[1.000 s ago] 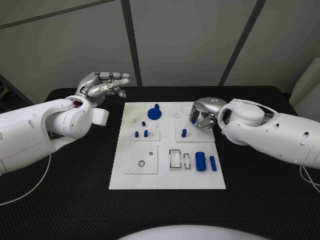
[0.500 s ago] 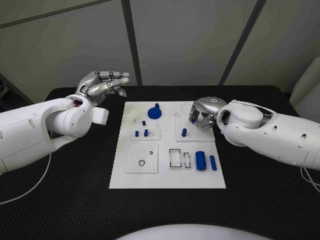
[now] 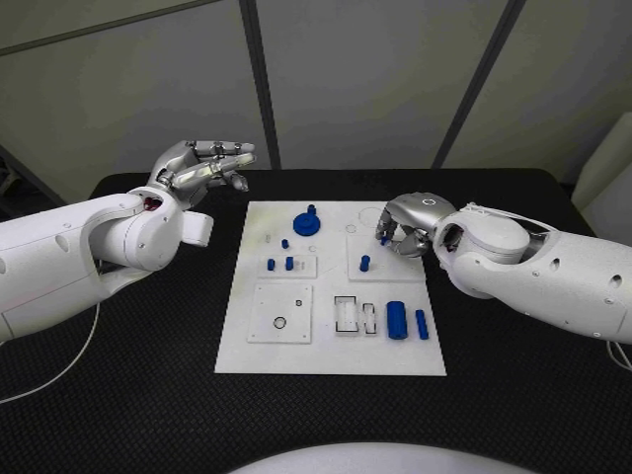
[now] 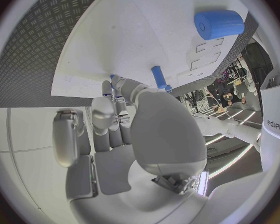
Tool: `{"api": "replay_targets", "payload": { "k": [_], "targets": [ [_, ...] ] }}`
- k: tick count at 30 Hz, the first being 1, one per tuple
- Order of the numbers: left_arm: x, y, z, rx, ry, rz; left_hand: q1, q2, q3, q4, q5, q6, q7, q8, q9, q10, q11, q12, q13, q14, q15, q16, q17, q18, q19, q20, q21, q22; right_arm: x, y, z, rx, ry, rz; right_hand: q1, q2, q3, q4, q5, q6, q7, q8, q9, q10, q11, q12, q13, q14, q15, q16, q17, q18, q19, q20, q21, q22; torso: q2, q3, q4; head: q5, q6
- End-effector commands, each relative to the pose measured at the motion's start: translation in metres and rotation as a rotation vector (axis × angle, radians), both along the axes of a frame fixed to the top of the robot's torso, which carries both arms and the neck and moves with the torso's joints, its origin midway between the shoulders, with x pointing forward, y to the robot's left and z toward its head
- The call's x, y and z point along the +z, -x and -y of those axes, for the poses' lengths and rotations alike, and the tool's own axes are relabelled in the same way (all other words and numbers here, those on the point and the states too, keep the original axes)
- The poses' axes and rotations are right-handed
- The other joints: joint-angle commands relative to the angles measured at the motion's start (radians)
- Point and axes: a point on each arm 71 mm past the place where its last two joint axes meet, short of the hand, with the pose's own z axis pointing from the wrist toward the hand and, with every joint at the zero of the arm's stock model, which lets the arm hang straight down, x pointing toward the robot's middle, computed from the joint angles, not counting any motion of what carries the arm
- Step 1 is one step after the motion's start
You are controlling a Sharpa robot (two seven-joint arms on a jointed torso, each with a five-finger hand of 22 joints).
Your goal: Assemble the parts on the task board
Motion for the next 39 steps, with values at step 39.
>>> {"api": "replay_targets", "payload": {
  "k": [39],
  "targets": [
    [-0.001,-0.005,0.022,-0.055,0.023,-0.002,0.005,0.01,0.003,-0.003,0.003,-0.002,0.004,-0.006,0.001,0.0,0.004,-0.005,-0.001,0.002,0.001,-0.009,-0.003,-0.019,-0.001,-0.004,-0.006,-0.001,0.003,0.073,-0.129,0.354,-0.148,-0.059,-0.011,-0.003,0.002,0.005,-0.011,0.009,-0.002,0.002,0.001,0.002,0.001,-0.005,-0.001,0.009,-0.006,0.008,-0.005,-0.007,0.073,-0.01,0.004,0.214,0.0,-0.0033,0.0013,0.068,-0.008]
  ]
}}
